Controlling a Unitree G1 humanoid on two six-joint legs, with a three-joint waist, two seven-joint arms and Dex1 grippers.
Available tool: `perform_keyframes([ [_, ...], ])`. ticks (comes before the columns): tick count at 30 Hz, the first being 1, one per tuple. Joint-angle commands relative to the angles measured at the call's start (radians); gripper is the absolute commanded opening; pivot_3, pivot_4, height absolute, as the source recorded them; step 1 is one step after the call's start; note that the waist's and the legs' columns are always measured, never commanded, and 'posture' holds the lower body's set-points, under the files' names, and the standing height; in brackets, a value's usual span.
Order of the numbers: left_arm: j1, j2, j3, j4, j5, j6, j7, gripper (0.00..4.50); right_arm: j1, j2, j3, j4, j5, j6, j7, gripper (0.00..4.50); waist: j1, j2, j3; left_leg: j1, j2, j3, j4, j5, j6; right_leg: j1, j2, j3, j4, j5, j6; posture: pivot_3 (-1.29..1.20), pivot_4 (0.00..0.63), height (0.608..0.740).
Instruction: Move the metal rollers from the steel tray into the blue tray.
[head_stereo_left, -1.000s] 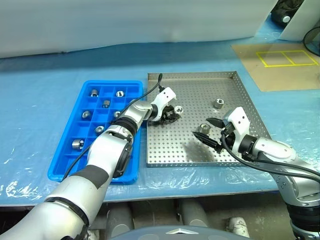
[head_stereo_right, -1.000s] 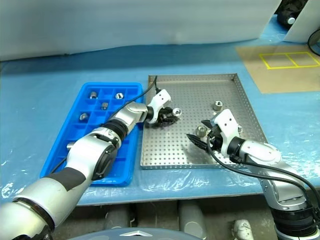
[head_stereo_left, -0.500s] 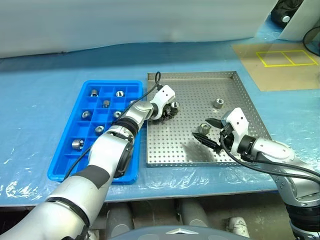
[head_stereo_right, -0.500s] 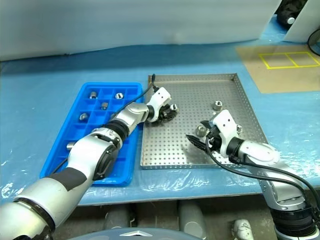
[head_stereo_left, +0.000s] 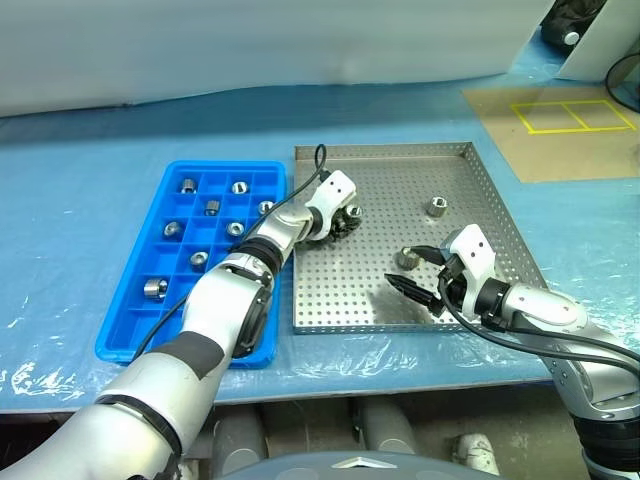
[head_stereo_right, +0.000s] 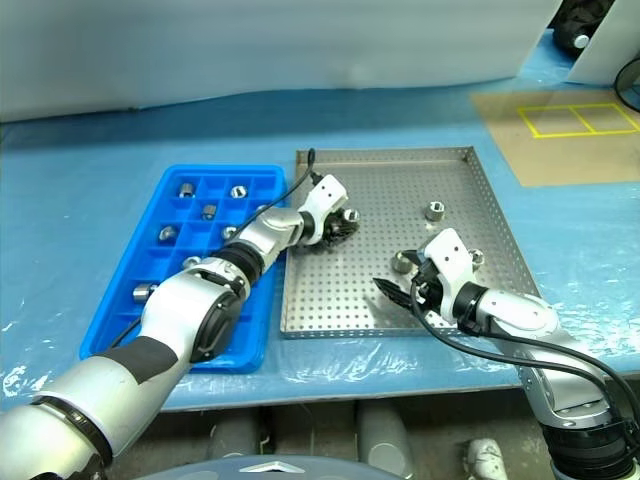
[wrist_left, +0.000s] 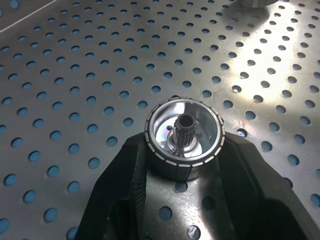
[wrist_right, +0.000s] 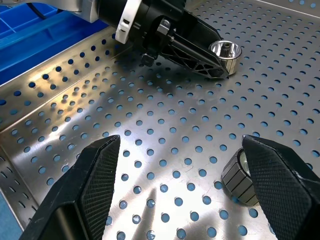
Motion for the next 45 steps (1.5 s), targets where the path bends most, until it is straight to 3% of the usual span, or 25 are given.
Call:
perform_keyframes([
  [1, -0.015, 0.004, 0.007, -0.012, -0.006, 0.000, 0.004, 1.70, -0.006, -0.007, 0.000, -0.044, -0.005, -0.026, 0.001, 3.99, 0.000, 0.000, 0.000, 0.000, 0.000, 0.000, 0.000, 0.000, 0.000, 0.000, 0.000, 0.000, 0.000, 0.000, 0.000, -0.55, 0.150, 0.740],
  [6, -0.009, 0.009, 0.002, -0.011, 0.003, -0.007, 0.041, 1.70, -0.012, -0.006, 0.010, -0.038, -0.013, -0.033, 0.003, 3.99, 0.000, 0.000, 0.000, 0.000, 0.000, 0.000, 0.000, 0.000, 0.000, 0.000, 0.000, 0.000, 0.000, 0.000, 0.000, -0.54, 0.150, 0.740],
  [14, -0.039, 0.005, 0.021, -0.027, -0.032, -0.033, -0.046, 1.70, -0.026, -0.006, 0.009, -0.036, -0.015, -0.036, 0.010, 3.99, 0.000, 0.000, 0.000, 0.000, 0.000, 0.000, 0.001, 0.000, 0.000, 0.000, 0.000, 0.000, 0.001, 0.000, 0.000, -0.53, 0.150, 0.740],
  [20, -0.072, 0.083, 0.086, -0.150, -0.192, -0.008, -0.500, 1.70, -0.100, -0.029, 0.035, -0.027, 0.000, -0.037, 0.072, 3.99, 0.004, 0.000, 0.000, 0.000, 0.000, 0.000, 0.001, 0.000, 0.001, 0.000, 0.000, 0.000, 0.002, 0.000, 0.000, -0.49, 0.150, 0.740],
  [24, 0.069, 0.240, 0.038, -0.412, -0.249, 0.116, -0.766, 1.70, -0.214, -0.040, 0.082, 0.055, -0.002, -0.059, 0.155, 3.99, -0.002, 0.001, 0.000, 0.003, 0.003, 0.002, 0.000, 0.001, 0.000, -0.001, 0.001, 0.000, 0.004, 0.001, -0.001, -0.38, 0.150, 0.740],
  [27, 0.221, 0.366, -0.010, -0.666, -0.271, 0.213, -0.855, 1.70, -0.302, -0.030, 0.134, 0.137, -0.017, -0.094, 0.218, 3.99, 0.003, 0.002, -0.001, 0.007, 0.004, 0.003, -0.003, 0.002, -0.002, 0.000, 0.002, 0.001, 0.005, 0.001, -0.002, -0.30, 0.150, 0.740],
  [32, 0.528, 0.558, 0.018, -1.188, -0.372, 0.416, -0.840, 1.70, -0.480, 0.044, 0.251, 0.316, -0.060, -0.184, 0.329, 3.99, 0.051, 0.002, 0.000, 0.002, 0.007, 0.002, -0.004, 0.004, -0.002, -0.005, 0.003, -0.002, 0.005, 0.001, -0.004, -0.11, 0.150, 0.740],
  [35, 0.647, 0.634, 0.056, -1.371, -0.415, 0.497, -0.772, 1.70, -0.560, 0.098, 0.303, 0.419, -0.086, -0.240, 0.384, 3.99, 0.091, 0.002, 0.000, 0.001, 0.008, 0.002, -0.005, 0.004, -0.004, -0.005, 0.003, -0.005, 0.010, 0.000, -0.007, -0.02, 0.150, 0.740],
  [40, 0.752, 0.705, 0.134, -1.525, -0.491, 0.579, -0.668, 1.70, -0.639, 0.161, 0.350, 0.558, -0.123, -0.328, 0.463, 3.99, 0.155, 0.002, 0.000, 0.003, 0.009, 0.001, -0.004, 0.006, -0.013, -0.006, 0.002, -0.009, 0.021, -0.005, -0.014, 0.11, 0.150, 0.740],
  [45, 0.901, 0.769, 0.190, -1.603, -0.512, 0.602, -0.574, 1.70, -0.694, 0.227, 0.373, 0.663, -0.150, -0.394, 0.511, 3.99, 0.162, 0.002, 0.000, 0.004, 0.011, -0.001, -0.004, 0.009, -0.018, -0.007, 0.003, -0.011, 0.024, -0.005, -0.014, 0.15, 0.150, 0.740],
])
